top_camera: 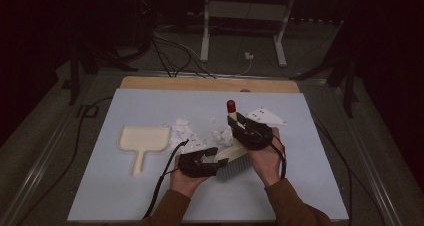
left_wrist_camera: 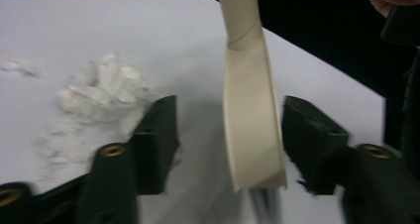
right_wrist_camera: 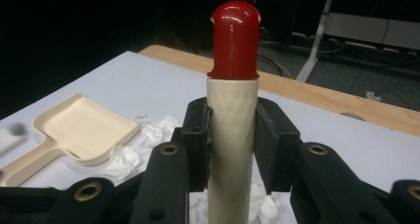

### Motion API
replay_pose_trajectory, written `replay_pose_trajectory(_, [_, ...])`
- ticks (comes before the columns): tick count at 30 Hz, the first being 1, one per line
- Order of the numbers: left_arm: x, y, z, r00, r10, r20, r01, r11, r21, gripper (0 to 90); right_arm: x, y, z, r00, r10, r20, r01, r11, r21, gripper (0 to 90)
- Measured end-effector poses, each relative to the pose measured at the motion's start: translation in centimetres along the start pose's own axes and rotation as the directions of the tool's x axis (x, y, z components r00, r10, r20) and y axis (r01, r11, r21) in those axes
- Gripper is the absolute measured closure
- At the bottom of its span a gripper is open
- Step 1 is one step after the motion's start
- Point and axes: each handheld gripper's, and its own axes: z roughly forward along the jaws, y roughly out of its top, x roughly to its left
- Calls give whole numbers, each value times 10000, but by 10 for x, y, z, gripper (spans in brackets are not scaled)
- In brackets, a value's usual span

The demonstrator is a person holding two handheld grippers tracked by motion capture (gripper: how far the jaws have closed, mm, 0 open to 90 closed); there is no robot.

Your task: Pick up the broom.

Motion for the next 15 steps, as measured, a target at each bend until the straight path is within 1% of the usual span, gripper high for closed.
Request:
replay_pose_trajectory(2, [1, 0, 3, 9997, -146, 205, 145, 9999, 81, 507, 2, 0, 1, 10000, -25, -77, 25, 10000, -43, 695])
replay_pose_trajectory(4, [2, -1, 4, 9994, -221, 265, 217, 9997, 151, 562, 4, -1, 1, 9999, -22, -128, 21, 10000, -72, 695])
replay_pose_trajectory(5, [3, -1, 5, 9982, -325, 511, 311, 9991, 287, 607, 4, -1, 2, 9999, -43, -167, 42, 10000, -89, 695])
replay_pose_trajectory(6, [3, -1, 5, 9982, -325, 511, 311, 9991, 287, 660, 5, -1, 2, 9997, -48, -235, 46, 10000, -64, 694])
replay_pose_trajectory(7, [4, 0, 5, 9969, -497, 607, 465, 9975, 525, 671, 5, -2, 3, 9995, -82, -308, 81, 10000, -29, 694])
replay_pose_trajectory(8, [5, 0, 4, 9971, -520, 564, 487, 9971, 587, 676, 4, -3, 3, 9992, -82, -389, 81, 10000, -47, 693])
replay_pose_trajectory(10, [5, 0, 3, 9973, -499, 543, 466, 9970, 612, 685, 2, -4, 2, 9984, 37, -570, -41, 10000, -74, 692])
replay_pose_trajectory(11, [6, 0, 1, 9971, -599, 464, 571, 9965, 613, 688, 1, -4, 1, 9979, 103, -636, -112, 9998, -139, 691])
replay_pose_trajectory(13, [7, 1, 0, 9968, -648, 473, 620, 9964, 582, 693, -1, -5, 1, 9961, 187, -860, -211, 9994, -266, 679])
replay_pose_trajectory(14, [8, 1, -1, 9967, -652, 486, 621, 9961, 632, 696, -3, -4, 1, 9937, 273, -1085, -301, 9992, -246, 632])
replay_pose_trajectory(15, [8, 1, -1, 9968, -620, 497, 586, 9960, 676, 696, -6, -4, 2, 9884, 459, -1448, -498, 9985, -237, 529])
